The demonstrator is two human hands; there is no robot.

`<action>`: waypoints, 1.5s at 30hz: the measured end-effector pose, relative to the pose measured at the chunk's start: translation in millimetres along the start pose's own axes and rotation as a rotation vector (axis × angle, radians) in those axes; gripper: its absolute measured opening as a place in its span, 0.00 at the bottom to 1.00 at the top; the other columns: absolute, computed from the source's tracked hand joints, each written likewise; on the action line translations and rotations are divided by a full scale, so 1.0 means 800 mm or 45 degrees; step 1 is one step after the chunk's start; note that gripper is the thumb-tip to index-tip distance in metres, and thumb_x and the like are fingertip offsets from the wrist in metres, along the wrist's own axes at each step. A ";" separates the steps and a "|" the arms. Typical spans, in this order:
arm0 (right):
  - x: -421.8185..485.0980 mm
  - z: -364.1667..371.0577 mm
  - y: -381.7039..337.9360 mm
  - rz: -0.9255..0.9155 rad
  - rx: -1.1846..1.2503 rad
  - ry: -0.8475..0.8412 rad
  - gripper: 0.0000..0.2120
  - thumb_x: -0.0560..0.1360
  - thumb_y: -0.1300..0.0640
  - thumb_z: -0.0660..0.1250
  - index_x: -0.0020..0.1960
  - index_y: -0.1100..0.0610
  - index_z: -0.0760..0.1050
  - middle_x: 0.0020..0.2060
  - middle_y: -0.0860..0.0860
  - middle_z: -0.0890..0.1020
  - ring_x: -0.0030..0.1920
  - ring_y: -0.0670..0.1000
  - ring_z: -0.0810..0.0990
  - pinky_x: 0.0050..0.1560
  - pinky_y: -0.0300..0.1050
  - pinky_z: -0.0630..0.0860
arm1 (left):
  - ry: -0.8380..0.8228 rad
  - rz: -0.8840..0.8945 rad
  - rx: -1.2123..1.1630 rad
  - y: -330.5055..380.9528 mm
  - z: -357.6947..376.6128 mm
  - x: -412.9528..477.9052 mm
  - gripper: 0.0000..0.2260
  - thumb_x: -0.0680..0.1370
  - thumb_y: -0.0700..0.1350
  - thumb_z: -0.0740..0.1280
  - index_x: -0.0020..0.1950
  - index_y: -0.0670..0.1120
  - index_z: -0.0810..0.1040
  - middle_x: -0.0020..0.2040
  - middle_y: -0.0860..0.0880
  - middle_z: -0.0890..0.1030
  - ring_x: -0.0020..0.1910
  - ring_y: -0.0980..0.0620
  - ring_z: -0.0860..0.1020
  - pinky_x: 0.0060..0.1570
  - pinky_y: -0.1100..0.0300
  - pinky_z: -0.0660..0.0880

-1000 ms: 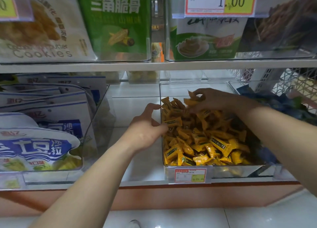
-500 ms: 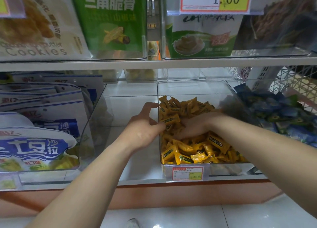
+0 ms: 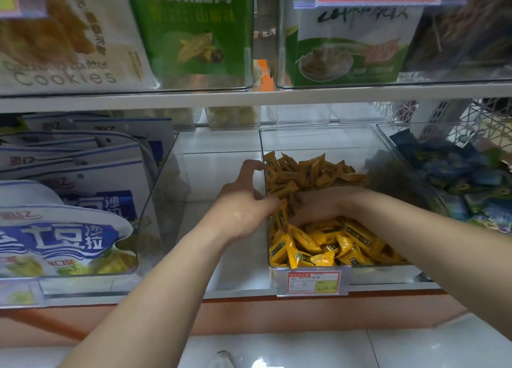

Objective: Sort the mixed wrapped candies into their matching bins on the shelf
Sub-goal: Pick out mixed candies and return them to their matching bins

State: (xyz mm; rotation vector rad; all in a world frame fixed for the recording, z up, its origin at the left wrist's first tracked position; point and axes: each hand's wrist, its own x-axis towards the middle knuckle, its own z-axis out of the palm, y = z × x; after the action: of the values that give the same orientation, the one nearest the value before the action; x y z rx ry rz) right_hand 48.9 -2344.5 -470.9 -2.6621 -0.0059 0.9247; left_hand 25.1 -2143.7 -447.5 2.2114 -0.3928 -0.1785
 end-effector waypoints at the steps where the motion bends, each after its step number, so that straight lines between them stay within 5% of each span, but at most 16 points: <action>1: 0.002 0.002 0.004 -0.030 0.145 0.035 0.36 0.68 0.34 0.72 0.71 0.44 0.67 0.70 0.47 0.73 0.64 0.50 0.75 0.63 0.48 0.73 | 0.017 -0.007 0.014 0.000 -0.002 0.002 0.22 0.75 0.52 0.69 0.66 0.60 0.63 0.39 0.51 0.82 0.38 0.54 0.80 0.33 0.66 0.73; 3: 0.001 0.006 0.010 -0.104 0.435 0.093 0.28 0.67 0.39 0.76 0.63 0.39 0.70 0.56 0.41 0.77 0.49 0.40 0.75 0.45 0.37 0.71 | 0.057 -0.030 0.030 0.001 -0.006 0.005 0.22 0.74 0.54 0.69 0.65 0.58 0.64 0.38 0.50 0.83 0.37 0.52 0.81 0.33 0.62 0.73; 7: 0.012 0.016 0.010 -0.205 0.752 0.306 0.25 0.67 0.49 0.79 0.60 0.42 0.73 0.44 0.37 0.75 0.42 0.37 0.73 0.35 0.32 0.70 | 0.137 -0.072 0.034 0.003 -0.005 0.006 0.21 0.75 0.55 0.69 0.64 0.56 0.66 0.36 0.50 0.83 0.37 0.51 0.81 0.34 0.59 0.72; 9: 0.012 0.013 0.007 -0.219 0.925 0.376 0.16 0.68 0.51 0.79 0.54 0.45 0.78 0.44 0.43 0.82 0.43 0.43 0.81 0.38 0.33 0.77 | 0.170 -0.083 -0.018 -0.001 -0.005 0.002 0.20 0.76 0.53 0.68 0.65 0.56 0.67 0.36 0.50 0.83 0.38 0.50 0.82 0.37 0.58 0.75; 11: 0.010 0.005 0.010 -0.254 0.962 0.463 0.17 0.70 0.51 0.77 0.58 0.47 0.81 0.48 0.48 0.85 0.49 0.50 0.85 0.47 0.40 0.80 | 0.195 -0.085 -0.102 -0.006 -0.006 -0.002 0.20 0.75 0.51 0.68 0.66 0.56 0.69 0.37 0.49 0.83 0.39 0.49 0.83 0.43 0.55 0.79; 17: -0.008 -0.043 0.038 -0.240 0.606 0.755 0.12 0.72 0.54 0.75 0.55 0.48 0.80 0.51 0.49 0.83 0.50 0.51 0.82 0.47 0.43 0.76 | 0.200 -0.092 -0.138 -0.011 -0.006 -0.004 0.19 0.74 0.49 0.69 0.64 0.59 0.71 0.35 0.50 0.84 0.37 0.49 0.83 0.43 0.52 0.82; 20: -0.024 -0.064 0.050 -0.073 0.155 0.774 0.19 0.74 0.49 0.72 0.64 0.50 0.77 0.61 0.51 0.79 0.58 0.54 0.78 0.50 0.43 0.70 | 0.187 -0.088 -0.123 -0.012 -0.007 -0.002 0.19 0.74 0.50 0.69 0.63 0.59 0.70 0.34 0.52 0.84 0.35 0.51 0.83 0.40 0.56 0.81; 24: -0.038 -0.064 0.036 0.078 -0.516 0.940 0.21 0.73 0.36 0.64 0.59 0.48 0.76 0.56 0.50 0.78 0.55 0.56 0.79 0.46 0.49 0.71 | 0.181 -0.079 -0.121 -0.012 -0.006 -0.001 0.18 0.75 0.50 0.68 0.63 0.60 0.69 0.35 0.51 0.84 0.37 0.51 0.83 0.42 0.55 0.81; 29: 0.003 -0.042 -0.024 -0.488 -0.102 0.616 0.18 0.74 0.41 0.68 0.62 0.44 0.78 0.56 0.48 0.79 0.57 0.53 0.78 0.56 0.52 0.75 | 0.153 -0.079 -0.148 -0.012 -0.006 -0.001 0.23 0.70 0.56 0.69 0.64 0.59 0.70 0.37 0.50 0.84 0.40 0.50 0.83 0.46 0.54 0.80; 32: 0.041 -0.038 -0.038 -0.374 -0.159 0.470 0.39 0.71 0.32 0.69 0.77 0.43 0.60 0.73 0.49 0.67 0.69 0.56 0.70 0.64 0.52 0.71 | 0.118 -0.104 -0.175 -0.007 -0.007 -0.005 0.35 0.58 0.67 0.63 0.64 0.61 0.69 0.39 0.50 0.84 0.41 0.51 0.83 0.44 0.57 0.78; 35: 0.061 -0.034 -0.033 -0.283 -0.307 0.443 0.48 0.68 0.26 0.66 0.79 0.40 0.49 0.77 0.49 0.58 0.70 0.60 0.68 0.63 0.55 0.70 | 0.124 -0.102 -0.144 -0.007 -0.006 -0.004 0.30 0.63 0.64 0.64 0.64 0.60 0.68 0.37 0.50 0.84 0.40 0.52 0.82 0.39 0.60 0.76; 37: 0.060 -0.029 -0.027 -0.300 -0.500 0.452 0.43 0.69 0.26 0.63 0.78 0.38 0.53 0.74 0.50 0.61 0.67 0.60 0.72 0.59 0.55 0.73 | 0.137 -0.097 -0.107 -0.008 -0.006 -0.003 0.24 0.69 0.61 0.65 0.64 0.60 0.67 0.37 0.50 0.84 0.39 0.51 0.82 0.39 0.60 0.77; 42: 0.018 -0.035 -0.001 -0.529 -0.787 0.480 0.24 0.77 0.34 0.57 0.71 0.36 0.65 0.65 0.47 0.75 0.62 0.55 0.77 0.58 0.57 0.76 | 0.122 -0.104 -0.117 -0.008 -0.009 -0.005 0.33 0.57 0.68 0.60 0.62 0.63 0.69 0.34 0.54 0.84 0.39 0.53 0.82 0.47 0.55 0.79; 45: -0.017 -0.046 0.035 -0.415 -0.921 0.501 0.17 0.77 0.34 0.56 0.49 0.45 0.75 0.45 0.44 0.80 0.46 0.49 0.81 0.49 0.52 0.79 | 0.122 -0.107 -0.108 -0.009 -0.011 -0.003 0.30 0.59 0.67 0.63 0.61 0.63 0.69 0.35 0.54 0.84 0.40 0.53 0.82 0.46 0.55 0.79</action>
State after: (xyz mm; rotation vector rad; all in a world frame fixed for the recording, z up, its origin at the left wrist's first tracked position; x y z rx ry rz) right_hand 57.6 -2383.7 -444.3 -3.2928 -0.7937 0.3048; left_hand 27.1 -2132.4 -448.2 2.1447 -0.2351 -0.1314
